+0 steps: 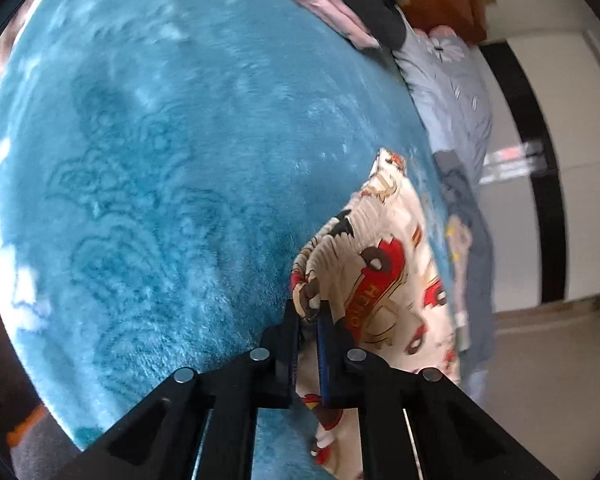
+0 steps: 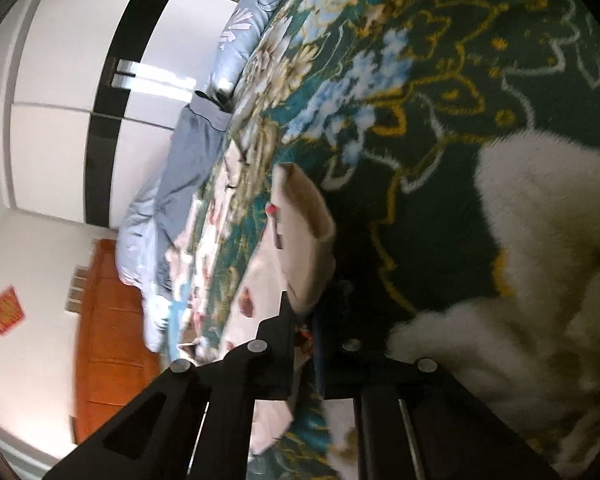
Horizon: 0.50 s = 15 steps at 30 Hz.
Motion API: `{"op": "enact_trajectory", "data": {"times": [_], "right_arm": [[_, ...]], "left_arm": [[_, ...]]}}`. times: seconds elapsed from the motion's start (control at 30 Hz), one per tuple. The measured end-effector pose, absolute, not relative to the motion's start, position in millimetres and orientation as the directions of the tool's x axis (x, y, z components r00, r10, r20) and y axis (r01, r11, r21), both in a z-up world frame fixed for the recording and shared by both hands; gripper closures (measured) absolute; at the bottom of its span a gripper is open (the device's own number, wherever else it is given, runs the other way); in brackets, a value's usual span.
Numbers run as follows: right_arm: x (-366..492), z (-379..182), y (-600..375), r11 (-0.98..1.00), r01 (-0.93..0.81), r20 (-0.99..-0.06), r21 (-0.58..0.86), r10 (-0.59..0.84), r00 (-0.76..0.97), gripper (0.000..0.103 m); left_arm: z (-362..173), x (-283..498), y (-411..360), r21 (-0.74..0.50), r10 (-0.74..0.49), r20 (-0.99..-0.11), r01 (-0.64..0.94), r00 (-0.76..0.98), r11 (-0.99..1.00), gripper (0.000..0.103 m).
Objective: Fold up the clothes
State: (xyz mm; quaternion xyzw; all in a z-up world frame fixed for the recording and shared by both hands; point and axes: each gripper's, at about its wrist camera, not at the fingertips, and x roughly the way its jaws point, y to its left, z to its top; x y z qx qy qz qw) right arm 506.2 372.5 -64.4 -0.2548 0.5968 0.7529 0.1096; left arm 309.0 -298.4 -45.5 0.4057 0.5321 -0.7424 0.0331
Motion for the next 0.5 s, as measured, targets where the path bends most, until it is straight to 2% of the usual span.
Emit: {"op": "enact_trajectory", "data": {"times": [0.17, 0.23, 0.4, 0.5], "right_arm": [[496, -49, 379, -0.209, -0.355, -0.389, 0.911, -0.155, -0.908, 0.100], [485, -39, 384, -0.207, -0.316, -0.351, 0.926, -0.160, -0.923, 0.100], [468, -31, 387, -0.245, -0.329, -0.374, 0.912, -0.168, -0.912, 0.100], [465, -34, 388, -0.217, -0.318, -0.356, 0.923, -0.171, -0.919, 0.100]], "left_arm": [[-16, 308, -311, -0.811, 0.381, -0.576, 0.446, -0.724, -0.379, 0.095], [-2, 302, -311, -0.805, 0.376, -0.579, 0.433, -0.724, -0.406, 0.095], [12, 304, -309, -0.759, 0.346, -0.623, 0.436, -0.702, -0.484, 0.095], [14, 304, -313, -0.789, 0.370, -0.595, 0.430, -0.713, -0.440, 0.095]]}}
